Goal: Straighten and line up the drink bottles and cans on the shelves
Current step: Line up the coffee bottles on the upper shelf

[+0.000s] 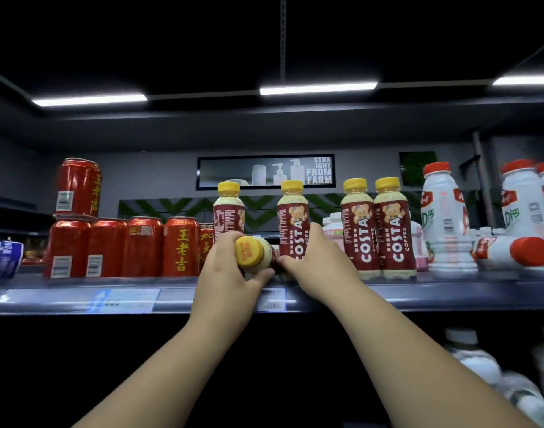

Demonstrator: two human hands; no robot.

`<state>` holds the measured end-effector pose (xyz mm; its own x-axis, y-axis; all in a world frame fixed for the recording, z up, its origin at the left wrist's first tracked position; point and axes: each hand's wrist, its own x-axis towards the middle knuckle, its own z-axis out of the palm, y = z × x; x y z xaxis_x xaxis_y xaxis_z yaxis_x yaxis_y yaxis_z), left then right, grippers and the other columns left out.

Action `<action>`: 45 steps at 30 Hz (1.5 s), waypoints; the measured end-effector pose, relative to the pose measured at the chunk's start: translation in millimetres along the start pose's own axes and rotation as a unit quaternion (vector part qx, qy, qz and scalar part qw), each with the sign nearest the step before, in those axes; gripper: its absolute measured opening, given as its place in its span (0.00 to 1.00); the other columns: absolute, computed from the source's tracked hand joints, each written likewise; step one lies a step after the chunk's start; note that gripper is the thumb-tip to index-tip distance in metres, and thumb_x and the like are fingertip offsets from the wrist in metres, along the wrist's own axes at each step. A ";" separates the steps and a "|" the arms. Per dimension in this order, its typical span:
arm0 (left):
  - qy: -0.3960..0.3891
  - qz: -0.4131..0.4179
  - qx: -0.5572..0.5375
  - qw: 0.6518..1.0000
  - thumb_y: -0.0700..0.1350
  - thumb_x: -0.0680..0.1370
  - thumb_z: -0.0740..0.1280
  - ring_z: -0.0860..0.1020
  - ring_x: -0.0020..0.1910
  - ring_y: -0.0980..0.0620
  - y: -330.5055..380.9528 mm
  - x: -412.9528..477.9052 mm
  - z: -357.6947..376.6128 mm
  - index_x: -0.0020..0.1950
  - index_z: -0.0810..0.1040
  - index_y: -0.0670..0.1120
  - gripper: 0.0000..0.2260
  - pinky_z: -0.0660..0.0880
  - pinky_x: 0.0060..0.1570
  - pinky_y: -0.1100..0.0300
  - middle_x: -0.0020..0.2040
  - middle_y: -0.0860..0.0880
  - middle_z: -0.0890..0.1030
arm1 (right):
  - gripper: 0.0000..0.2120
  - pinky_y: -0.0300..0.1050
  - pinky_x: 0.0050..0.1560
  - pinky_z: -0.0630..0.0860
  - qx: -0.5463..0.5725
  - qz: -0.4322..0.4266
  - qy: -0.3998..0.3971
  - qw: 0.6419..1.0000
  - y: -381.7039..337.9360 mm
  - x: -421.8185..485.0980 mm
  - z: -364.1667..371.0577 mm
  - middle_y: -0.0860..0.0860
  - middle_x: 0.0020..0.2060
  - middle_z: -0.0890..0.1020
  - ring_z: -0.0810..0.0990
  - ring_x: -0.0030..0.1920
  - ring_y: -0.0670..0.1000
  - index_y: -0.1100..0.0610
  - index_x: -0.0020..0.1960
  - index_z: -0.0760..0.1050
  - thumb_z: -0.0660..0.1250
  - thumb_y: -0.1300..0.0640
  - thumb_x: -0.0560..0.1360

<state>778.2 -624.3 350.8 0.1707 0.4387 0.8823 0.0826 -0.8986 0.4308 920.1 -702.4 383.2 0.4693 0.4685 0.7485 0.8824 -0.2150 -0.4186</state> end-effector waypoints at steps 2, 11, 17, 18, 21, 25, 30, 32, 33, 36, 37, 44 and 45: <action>0.000 0.013 -0.016 1.000 0.47 0.70 0.78 0.72 0.55 0.55 3.1 6.9 2.2 0.63 0.66 0.55 0.29 0.68 0.53 0.61 0.57 0.56 0.73 | 0.29 0.54 0.52 0.76 -0.025 -0.001 0.007 1.000 2.7 -0.5 -4.3 0.54 0.55 0.79 0.78 0.55 0.59 0.53 0.60 0.63 0.70 0.37 0.71; -0.001 -0.016 -0.160 0.987 0.50 0.79 0.66 0.74 0.51 0.59 42.1 60.8 32.1 0.72 0.61 0.52 0.23 0.73 0.48 0.68 0.55 0.57 0.74 | 0.38 0.51 0.46 0.75 -0.065 -0.034 0.066 0.995 21.2 -10.1 -11.5 0.54 0.55 0.80 0.80 0.53 0.58 0.54 0.72 0.57 0.67 0.35 0.73; -0.099 -0.057 -0.034 0.993 0.48 0.74 0.72 0.78 0.51 0.50 17.3 51.7 52.3 0.74 0.55 0.52 0.34 0.75 0.54 0.53 0.57 0.49 0.78 | 0.37 0.50 0.47 0.72 -0.048 -0.057 0.078 0.994 26.2 -15.6 -10.5 0.54 0.59 0.79 0.79 0.55 0.59 0.53 0.77 0.52 0.64 0.42 0.76; -0.103 -0.056 -0.020 0.993 0.49 0.73 0.72 0.78 0.51 0.50 14.7 52.1 52.5 0.74 0.55 0.52 0.36 0.75 0.54 0.53 0.57 0.49 0.78 | 0.36 0.49 0.46 0.72 -0.046 -0.058 0.081 0.994 26.3 -16.1 -10.0 0.54 0.58 0.79 0.79 0.56 0.58 0.53 0.77 0.53 0.64 0.42 0.76; -0.110 -0.042 0.008 0.993 0.51 0.70 0.74 0.77 0.52 0.51 10.7 51.3 50.5 0.74 0.56 0.55 0.38 0.75 0.56 0.53 0.57 0.50 0.75 | 0.37 0.49 0.47 0.72 -0.043 -0.061 0.090 0.993 26.6 -16.6 -8.8 0.54 0.59 0.79 0.79 0.56 0.58 0.53 0.77 0.52 0.64 0.41 0.76; -0.114 -0.045 -0.014 0.992 0.52 0.73 0.70 0.79 0.49 0.54 7.9 47.3 47.9 0.73 0.57 0.53 0.33 0.75 0.48 0.55 0.54 0.52 0.78 | 0.37 0.50 0.48 0.73 -0.046 -0.059 0.091 0.993 28.8 -15.1 -8.1 0.54 0.59 0.79 0.79 0.56 0.58 0.53 0.77 0.52 0.64 0.40 0.76; -0.103 -0.051 -0.015 0.993 0.51 0.74 0.71 0.77 0.49 0.55 6.8 47.4 47.9 0.77 0.52 0.50 0.39 0.74 0.45 0.58 0.57 0.51 0.76 | 0.38 0.50 0.48 0.73 -0.045 -0.060 0.089 0.993 29.7 -13.6 -7.2 0.54 0.61 0.79 0.79 0.57 0.58 0.53 0.78 0.51 0.64 0.40 0.77; -0.116 -0.067 -0.023 0.991 0.49 0.76 0.68 0.77 0.46 0.58 7.7 46.5 46.4 0.77 0.52 0.51 0.35 0.72 0.41 0.60 0.53 0.53 0.77 | 0.38 0.50 0.49 0.74 -0.043 -0.062 0.089 0.993 30.7 -13.4 -7.4 0.53 0.61 0.79 0.79 0.57 0.57 0.53 0.78 0.51 0.64 0.40 0.77; -0.112 -0.062 -0.021 0.992 0.50 0.75 0.69 0.77 0.48 0.56 6.3 46.5 47.0 0.76 0.54 0.51 0.34 0.73 0.45 0.59 0.55 0.53 0.77 | 0.38 0.50 0.48 0.74 -0.043 -0.063 0.090 0.993 30.7 -13.3 -7.2 0.53 0.60 0.79 0.79 0.56 0.57 0.53 0.78 0.52 0.64 0.40 0.77; -0.095 -0.047 -0.012 0.994 0.53 0.73 0.73 0.75 0.56 0.53 7.0 45.2 46.8 0.75 0.55 0.52 0.38 0.72 0.55 0.56 0.61 0.52 0.74 | 0.39 0.48 0.45 0.73 -0.046 -0.056 0.086 0.994 29.9 -12.3 -6.9 0.53 0.58 0.80 0.80 0.54 0.57 0.53 0.77 0.51 0.65 0.38 0.76; -0.099 -0.053 -0.014 0.994 0.51 0.74 0.71 0.75 0.54 0.54 7.3 45.1 47.5 0.77 0.52 0.52 0.38 0.72 0.53 0.56 0.60 0.52 0.74 | 0.39 0.48 0.45 0.73 -0.049 -0.054 0.085 0.994 29.5 -12.0 -7.1 0.52 0.57 0.80 0.80 0.54 0.56 0.53 0.77 0.51 0.65 0.37 0.75; -0.099 -0.062 0.008 0.993 0.50 0.76 0.69 0.77 0.47 0.55 8.1 46.0 49.0 0.74 0.56 0.48 0.32 0.74 0.48 0.55 0.54 0.50 0.76 | 0.35 0.51 0.48 0.75 -0.058 -0.053 0.091 0.993 27.6 -13.7 -6.5 0.54 0.57 0.80 0.80 0.54 0.58 0.55 0.74 0.55 0.65 0.39 0.76; -0.104 -0.073 0.003 0.992 0.49 0.77 0.67 0.76 0.45 0.57 9.1 45.9 48.5 0.76 0.53 0.48 0.33 0.72 0.46 0.57 0.52 0.51 0.76 | 0.35 0.50 0.47 0.74 -0.060 -0.056 0.096 0.992 27.7 -14.0 -6.5 0.54 0.57 0.80 0.80 0.54 0.58 0.55 0.74 0.56 0.64 0.39 0.76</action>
<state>834.4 -612.4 386.0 0.3552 0.5553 0.7520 0.1278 -0.8258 0.5493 938.2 -720.5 364.5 0.3555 0.3260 0.8760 0.9219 -0.2765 -0.2712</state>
